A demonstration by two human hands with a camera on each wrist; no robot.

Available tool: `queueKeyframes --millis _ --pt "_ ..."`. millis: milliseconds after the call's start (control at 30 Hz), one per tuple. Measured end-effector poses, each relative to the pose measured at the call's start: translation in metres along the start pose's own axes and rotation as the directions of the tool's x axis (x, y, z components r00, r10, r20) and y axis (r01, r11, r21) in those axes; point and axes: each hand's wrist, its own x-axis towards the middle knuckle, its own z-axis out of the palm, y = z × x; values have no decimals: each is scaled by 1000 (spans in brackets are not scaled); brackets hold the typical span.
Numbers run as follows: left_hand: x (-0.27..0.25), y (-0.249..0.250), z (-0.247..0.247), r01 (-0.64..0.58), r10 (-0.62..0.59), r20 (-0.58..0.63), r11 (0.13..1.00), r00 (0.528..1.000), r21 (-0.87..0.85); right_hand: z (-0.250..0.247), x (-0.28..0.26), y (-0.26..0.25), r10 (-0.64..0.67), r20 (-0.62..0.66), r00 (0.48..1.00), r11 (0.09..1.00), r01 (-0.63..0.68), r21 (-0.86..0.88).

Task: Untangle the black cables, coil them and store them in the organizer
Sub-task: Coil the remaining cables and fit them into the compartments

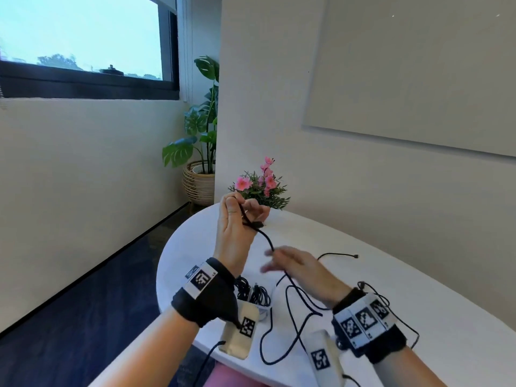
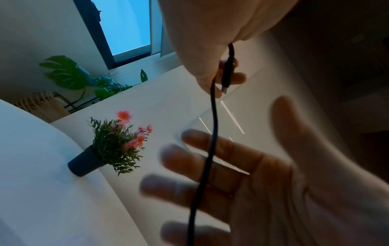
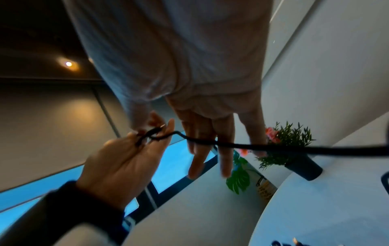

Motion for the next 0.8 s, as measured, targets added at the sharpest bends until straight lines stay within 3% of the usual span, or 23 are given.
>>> queueKeyframes --millis 67,133,233,300,367,500,600,700,767,800 --pt "0 2 -6 24 -24 28 1000 999 -2 6 -1 7 -21 -47 999 998 24 55" --pt "-1 7 -14 48 -51 73 998 996 43 -2 -4 9 -11 -204 979 989 41 145" --pt "-4 11 -15 103 -106 146 994 984 30 -21 -3 7 -78 -459 885 974 166 155" --pt "-8 8 -7 138 -139 176 990 974 18 -21 0 3 -182 -513 839 966 250 65" --pt "-10 -2 2 140 -141 154 990 978 15 -12 1 -2 -243 -489 838 961 275 -7" --pt "-7 -8 13 108 -108 2 994 994 -37 2 -4 -6 -270 -325 906 961 276 -28" --pt "-2 3 6 116 -136 -151 984 979 -134 -3 -14 -5 -156 -110 982 986 148 -74" --pt "12 22 -24 79 -111 -240 987 964 -140 -24 -31 -9 -65 29 997 992 67 -105" --pt "17 29 -38 132 -144 -245 989 959 -64 -39 -40 -16 -61 66 996 989 69 -133" --pt "15 27 -40 186 -166 -218 980 962 73 -44 -40 -18 -80 64 995 983 90 -160"
